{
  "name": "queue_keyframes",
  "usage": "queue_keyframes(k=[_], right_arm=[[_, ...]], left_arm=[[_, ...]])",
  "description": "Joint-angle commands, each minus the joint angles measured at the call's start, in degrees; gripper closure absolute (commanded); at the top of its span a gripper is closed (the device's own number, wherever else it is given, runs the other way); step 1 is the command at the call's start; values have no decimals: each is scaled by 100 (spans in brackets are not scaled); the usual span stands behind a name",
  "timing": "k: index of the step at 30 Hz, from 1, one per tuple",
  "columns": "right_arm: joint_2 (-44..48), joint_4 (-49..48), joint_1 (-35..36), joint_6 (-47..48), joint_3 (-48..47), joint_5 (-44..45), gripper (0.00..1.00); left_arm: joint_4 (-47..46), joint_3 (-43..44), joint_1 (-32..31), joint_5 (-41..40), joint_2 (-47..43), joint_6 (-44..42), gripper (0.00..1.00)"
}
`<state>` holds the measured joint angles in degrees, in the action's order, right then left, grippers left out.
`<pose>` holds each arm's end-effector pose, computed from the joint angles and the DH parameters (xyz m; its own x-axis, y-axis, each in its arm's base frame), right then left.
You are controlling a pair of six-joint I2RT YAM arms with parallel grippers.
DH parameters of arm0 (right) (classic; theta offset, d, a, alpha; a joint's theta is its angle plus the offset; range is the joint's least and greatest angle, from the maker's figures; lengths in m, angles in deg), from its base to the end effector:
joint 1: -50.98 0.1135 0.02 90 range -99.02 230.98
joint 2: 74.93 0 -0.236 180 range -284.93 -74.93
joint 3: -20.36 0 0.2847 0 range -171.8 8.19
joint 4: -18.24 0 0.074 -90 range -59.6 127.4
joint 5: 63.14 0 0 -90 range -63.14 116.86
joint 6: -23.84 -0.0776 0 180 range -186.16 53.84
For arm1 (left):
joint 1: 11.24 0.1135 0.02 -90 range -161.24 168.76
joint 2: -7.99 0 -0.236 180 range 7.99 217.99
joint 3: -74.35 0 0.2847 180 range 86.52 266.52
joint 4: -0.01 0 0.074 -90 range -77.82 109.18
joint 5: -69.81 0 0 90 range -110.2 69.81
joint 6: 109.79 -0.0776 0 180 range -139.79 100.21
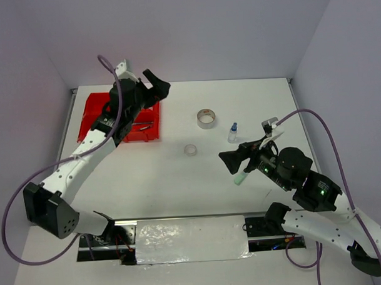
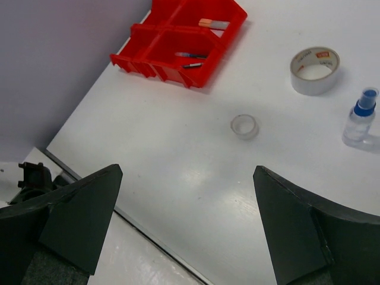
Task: Sort the stationery into containers
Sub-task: Pick up the pen from the center of the board.
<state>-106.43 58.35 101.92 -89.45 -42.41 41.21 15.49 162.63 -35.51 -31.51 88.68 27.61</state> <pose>0.1470 0.1506 0.3617 -0.3254 0.2070 -0.9227 -0.5109 0.7826 0.3557 0.3825 -0.1557 0.3634 -0.2509 -0.6786 -0.6903 0.0607 0.7007 -0.7109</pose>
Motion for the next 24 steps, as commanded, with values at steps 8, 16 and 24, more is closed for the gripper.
queue_keyframes(k=[8,16,24], right_arm=[[610,431,-40,-826,341,587,0],[628,704,-40,-809,341,525,0],[620,686,-40,-651,403,595,0]], left_arm=[[1522,2044,-955,-265,2876,-1619,1],[2209,4666,-992,-126,4982,-1857,1],[1805,4377,-983,-29,5124,-1716,2]])
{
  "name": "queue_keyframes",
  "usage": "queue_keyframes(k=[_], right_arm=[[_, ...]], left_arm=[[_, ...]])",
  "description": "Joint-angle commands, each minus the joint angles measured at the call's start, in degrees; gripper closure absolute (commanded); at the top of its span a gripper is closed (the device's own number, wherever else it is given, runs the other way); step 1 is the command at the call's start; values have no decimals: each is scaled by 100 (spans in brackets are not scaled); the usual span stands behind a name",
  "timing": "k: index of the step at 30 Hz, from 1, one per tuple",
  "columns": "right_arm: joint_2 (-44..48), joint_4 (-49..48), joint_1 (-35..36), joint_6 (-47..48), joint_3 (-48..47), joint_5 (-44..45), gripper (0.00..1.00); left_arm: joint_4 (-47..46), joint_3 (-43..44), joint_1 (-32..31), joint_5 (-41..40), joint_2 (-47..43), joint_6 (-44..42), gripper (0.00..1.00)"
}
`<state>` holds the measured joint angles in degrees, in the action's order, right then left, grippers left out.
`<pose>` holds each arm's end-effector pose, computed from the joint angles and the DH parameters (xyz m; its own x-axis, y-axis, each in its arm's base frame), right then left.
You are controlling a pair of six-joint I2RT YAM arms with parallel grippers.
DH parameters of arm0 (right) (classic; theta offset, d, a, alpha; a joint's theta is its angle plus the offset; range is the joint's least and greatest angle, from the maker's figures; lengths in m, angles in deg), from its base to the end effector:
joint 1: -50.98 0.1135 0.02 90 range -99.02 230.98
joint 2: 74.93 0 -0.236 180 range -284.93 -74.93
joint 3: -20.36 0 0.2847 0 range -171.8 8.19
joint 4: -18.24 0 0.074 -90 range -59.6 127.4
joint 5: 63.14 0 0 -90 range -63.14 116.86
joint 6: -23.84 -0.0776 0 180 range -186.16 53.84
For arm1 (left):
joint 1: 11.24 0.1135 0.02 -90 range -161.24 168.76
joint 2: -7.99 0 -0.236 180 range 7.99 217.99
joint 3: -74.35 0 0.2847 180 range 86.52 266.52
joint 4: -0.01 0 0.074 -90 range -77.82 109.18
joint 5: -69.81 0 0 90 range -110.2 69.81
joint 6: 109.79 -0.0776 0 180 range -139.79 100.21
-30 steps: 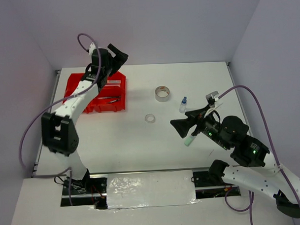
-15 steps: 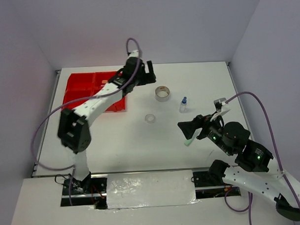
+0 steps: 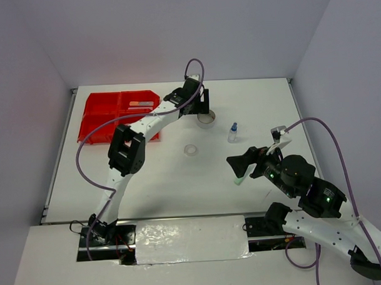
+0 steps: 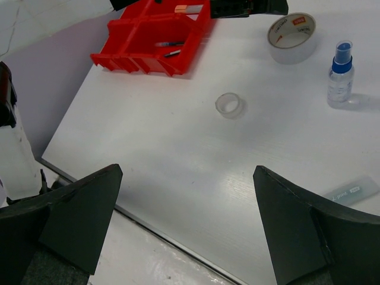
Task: Sort the stationery into containers
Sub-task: Pick up the pen from the center of the board.
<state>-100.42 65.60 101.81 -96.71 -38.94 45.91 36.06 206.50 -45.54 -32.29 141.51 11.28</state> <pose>0.1376 0.1288 0.3390 -0.3981 0.2721 -0.8761 -0.3833 0.8183 0.4283 0.4934 -0.3169 0.1868 -0.6434 -0.1720 -0.7460 0.0951 0.9489 -0.3008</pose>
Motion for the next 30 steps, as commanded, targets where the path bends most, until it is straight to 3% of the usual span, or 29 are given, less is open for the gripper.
queue_keyframes(k=[1,10,15,23,30], right_arm=[[1,-57,-29,92,55,125,0],[-87,-22,-20,40,90,363,0],[0,285,-29,-101,-103,705,0],[299,917,-38,-154,-849,1057,0],[370,1805,-38,-424,-1903,1794,0]], left_arm=[[-252,-10,20,41,-150,-66,3],[-771,-871,-129,77,-1001,-277,3],[-998,-1878,-410,-257,-2345,-557,1],[-1123,-3269,-1569,-337,-3884,-1084,1],[-1438,-3807,-2738,5,-3623,-1314,1]])
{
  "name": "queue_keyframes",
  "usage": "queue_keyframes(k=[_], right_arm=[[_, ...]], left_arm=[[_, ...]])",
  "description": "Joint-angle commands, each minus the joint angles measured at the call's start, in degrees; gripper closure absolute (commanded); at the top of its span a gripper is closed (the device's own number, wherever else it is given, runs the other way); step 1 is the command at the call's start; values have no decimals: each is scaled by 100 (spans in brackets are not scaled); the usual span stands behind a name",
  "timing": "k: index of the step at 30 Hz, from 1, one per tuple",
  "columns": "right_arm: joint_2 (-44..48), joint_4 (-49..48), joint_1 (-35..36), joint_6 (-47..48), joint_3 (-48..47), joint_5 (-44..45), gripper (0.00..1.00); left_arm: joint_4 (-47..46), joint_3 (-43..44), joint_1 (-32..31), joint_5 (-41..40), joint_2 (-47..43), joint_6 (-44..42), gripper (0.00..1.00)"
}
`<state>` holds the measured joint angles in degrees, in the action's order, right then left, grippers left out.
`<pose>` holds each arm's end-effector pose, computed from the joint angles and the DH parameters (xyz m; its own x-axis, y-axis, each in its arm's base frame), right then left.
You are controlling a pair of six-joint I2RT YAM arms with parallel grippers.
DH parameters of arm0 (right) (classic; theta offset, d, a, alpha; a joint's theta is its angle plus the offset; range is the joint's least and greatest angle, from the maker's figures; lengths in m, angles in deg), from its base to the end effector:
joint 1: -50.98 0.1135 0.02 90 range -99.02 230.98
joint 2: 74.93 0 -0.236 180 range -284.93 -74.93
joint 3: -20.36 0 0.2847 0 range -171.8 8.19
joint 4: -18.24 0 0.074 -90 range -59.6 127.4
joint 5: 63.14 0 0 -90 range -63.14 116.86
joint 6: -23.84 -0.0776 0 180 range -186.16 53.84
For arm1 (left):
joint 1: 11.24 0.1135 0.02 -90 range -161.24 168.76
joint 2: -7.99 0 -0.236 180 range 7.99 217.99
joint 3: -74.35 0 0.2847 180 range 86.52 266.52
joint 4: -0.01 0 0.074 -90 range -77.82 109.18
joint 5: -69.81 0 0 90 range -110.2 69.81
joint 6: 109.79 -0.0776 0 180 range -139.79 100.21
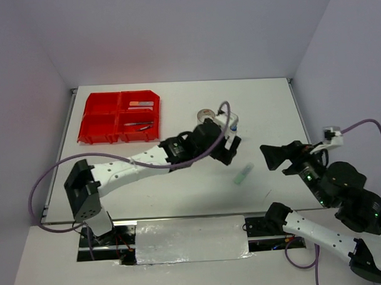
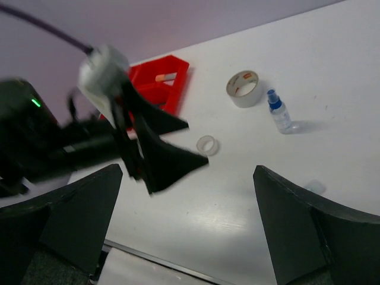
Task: Sort the stationery into containers
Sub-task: Pick up the pen from the center of the board.
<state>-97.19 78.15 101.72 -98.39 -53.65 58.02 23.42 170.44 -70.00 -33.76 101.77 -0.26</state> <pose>0.1050 0.0650 0.4066 -0.2565 0.4074 -0.8765 -0.2384 0.8522 0.4658 0.2538 -0.3834 0.3067 -0.4159 0.0590 -0.9075 0.6139 0.7544 -0.2323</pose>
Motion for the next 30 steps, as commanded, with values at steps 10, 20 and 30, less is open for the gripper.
queue_keyframes(k=[10,20,30], right_arm=[[222,1096,-29,-434,-1067,567,0],[442,930,-29,-398,-970,268,0],[494,806,-38,-328,-926,136,0]], left_arm=[[-210,722,-1049,-121,2240,130,2],[-79,1478,-1050,-595,3287,376,16],[1,1768,-997,-473,3928,411,31]])
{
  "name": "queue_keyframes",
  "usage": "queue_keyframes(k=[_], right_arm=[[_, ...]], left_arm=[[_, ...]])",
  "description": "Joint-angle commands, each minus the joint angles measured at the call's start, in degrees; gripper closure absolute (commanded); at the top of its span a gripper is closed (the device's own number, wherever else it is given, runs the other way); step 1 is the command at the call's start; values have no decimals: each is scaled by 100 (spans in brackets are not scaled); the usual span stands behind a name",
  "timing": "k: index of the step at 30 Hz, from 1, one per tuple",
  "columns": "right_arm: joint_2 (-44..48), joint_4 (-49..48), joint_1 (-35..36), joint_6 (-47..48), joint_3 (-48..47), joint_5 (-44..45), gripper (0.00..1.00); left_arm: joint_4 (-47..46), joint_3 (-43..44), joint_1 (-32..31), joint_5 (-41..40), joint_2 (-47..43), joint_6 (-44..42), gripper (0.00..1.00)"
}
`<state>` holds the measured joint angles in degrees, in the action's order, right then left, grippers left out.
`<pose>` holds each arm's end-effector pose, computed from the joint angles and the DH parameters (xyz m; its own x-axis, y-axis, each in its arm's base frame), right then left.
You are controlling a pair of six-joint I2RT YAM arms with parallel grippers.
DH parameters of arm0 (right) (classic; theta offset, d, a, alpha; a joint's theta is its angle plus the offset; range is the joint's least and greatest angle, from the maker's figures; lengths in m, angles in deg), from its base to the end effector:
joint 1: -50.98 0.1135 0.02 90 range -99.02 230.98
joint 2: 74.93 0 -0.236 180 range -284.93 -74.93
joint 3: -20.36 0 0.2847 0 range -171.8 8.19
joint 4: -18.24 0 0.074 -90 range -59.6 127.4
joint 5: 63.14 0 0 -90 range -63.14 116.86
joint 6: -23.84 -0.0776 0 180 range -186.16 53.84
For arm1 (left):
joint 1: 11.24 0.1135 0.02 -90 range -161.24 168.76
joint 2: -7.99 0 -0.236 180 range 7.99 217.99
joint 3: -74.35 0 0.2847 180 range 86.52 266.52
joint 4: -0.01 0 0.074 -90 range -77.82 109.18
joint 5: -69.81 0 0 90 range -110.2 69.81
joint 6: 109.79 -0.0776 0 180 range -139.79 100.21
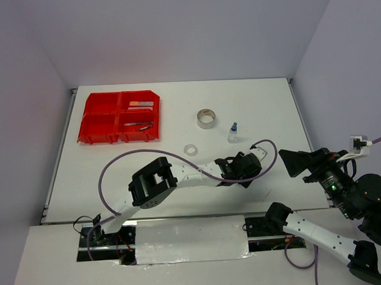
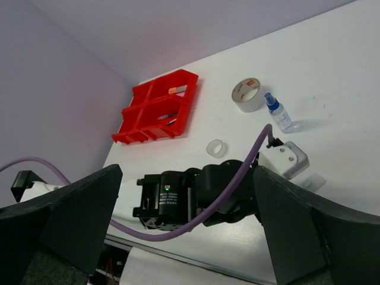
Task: Sort the stationery into containers
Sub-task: Pick up the pen from the center of the board, then place the pen in the storage box.
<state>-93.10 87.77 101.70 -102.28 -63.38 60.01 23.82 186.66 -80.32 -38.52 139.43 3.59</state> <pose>0.0659 0.0135 0.4367 -0.2138 0.5182 -0.8281 -0.2187 0.8008 0.5576 0.2203 -0.5081 0.0965 -0.5425 0.3642 -0.7570 0.6419 0.7610 -0.0939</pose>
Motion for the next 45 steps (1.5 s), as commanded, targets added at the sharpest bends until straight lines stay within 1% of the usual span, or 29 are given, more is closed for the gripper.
queue_keyframes(k=[1,3,4,6,7,8,9,11,12,14,16,17,19,21,23,24,25,26,27,30,31,33,34,36,38,41,42,44,45], right_arm=[[95,-173,-27,70,47,-71,0],[104,-173,-36,79,29,-63,0],[104,-173,-36,87,29,-63,0],[104,-182,-27,105,38,-63,0],[112,-199,-27,114,38,-54,0],[104,-208,-27,140,38,-54,0],[112,-208,-27,149,29,-36,0],[112,-208,-27,175,12,7,0],[112,-217,-10,184,12,16,0],[95,-261,-18,219,12,25,0],[86,-313,-18,237,12,17,0],[77,-331,-18,246,29,8,0],[68,-375,-18,263,47,8,0],[60,-427,-18,281,99,-1,0],[51,-498,-18,307,169,-10,0],[51,-585,-18,325,196,-19,0],[7,-621,-18,351,248,-54,0],[-19,-665,-18,351,275,-63,0],[-46,-735,-27,377,293,-80,0],[-169,-901,-18,465,389,-168,0],[-221,-937,-18,474,442,-194,0],[-266,-1068,-18,509,573,-299,0],[-283,-1130,-18,544,635,-352,0],[-292,-1306,-18,632,749,-554,0],[-336,-1315,-9,632,855,-634,0],[-345,-1377,-18,641,943,-748,0],[-336,-1394,-18,659,987,-809,0],[-292,-1456,-27,728,1048,-862,0],[-248,-1465,-18,773,1136,-845,0]], left_arm=[[-56,120,44,22,180,61,35],[-74,24,44,48,207,105,43],[-83,-20,44,49,190,149,57],[-144,-221,35,110,67,167,68],[-144,-310,26,154,-3,193,86],[-144,-406,0,154,-108,202,95],[-188,-703,-26,128,-405,185,100],[-460,-1091,-79,136,-810,62,100],[-591,-1510,-79,197,-1282,10,100],[-856,-1873,-71,216,-2021,-192,100],[-926,-2261,-62,155,-2515,-631,100],[-927,-2462,-36,-116,-2996,-746,100],[-804,-2578,104,-399,-3447,-800,100],[-462,-2613,604,-626,-3993,-494,100],[-42,-2439,1368,-1056,-4265,-142,100],[144,-2307,1719,-1068,-4267,330,100],[381,-2001,2392,-972,-4171,569,100],[348,-1868,2704,-814,-4109,893,100],[243,-1771,3246,-378,-4022,1036,100],[-661,-1533,3917,240,-3653,1791,100],[-802,-1454,4242,216,-3538,2072,100],[-1432,-1339,4594,76,-3222,2723,100],[-1810,-1565,4675,-30,-3108,2942,100],[-3124,-1865,4885,-136,-3010,3251,100],[-3326,-1849,4991,-303,-2712,3602,100],[-3168,-1524,5220,-390,-2255,3822,100],[-3237,-1506,5333,-417,-2176,3867,97],[-3518,-1690,5466,-277,-2043,4051,94],[-4015,-1934,5606,-164,-1991,4113,95]])
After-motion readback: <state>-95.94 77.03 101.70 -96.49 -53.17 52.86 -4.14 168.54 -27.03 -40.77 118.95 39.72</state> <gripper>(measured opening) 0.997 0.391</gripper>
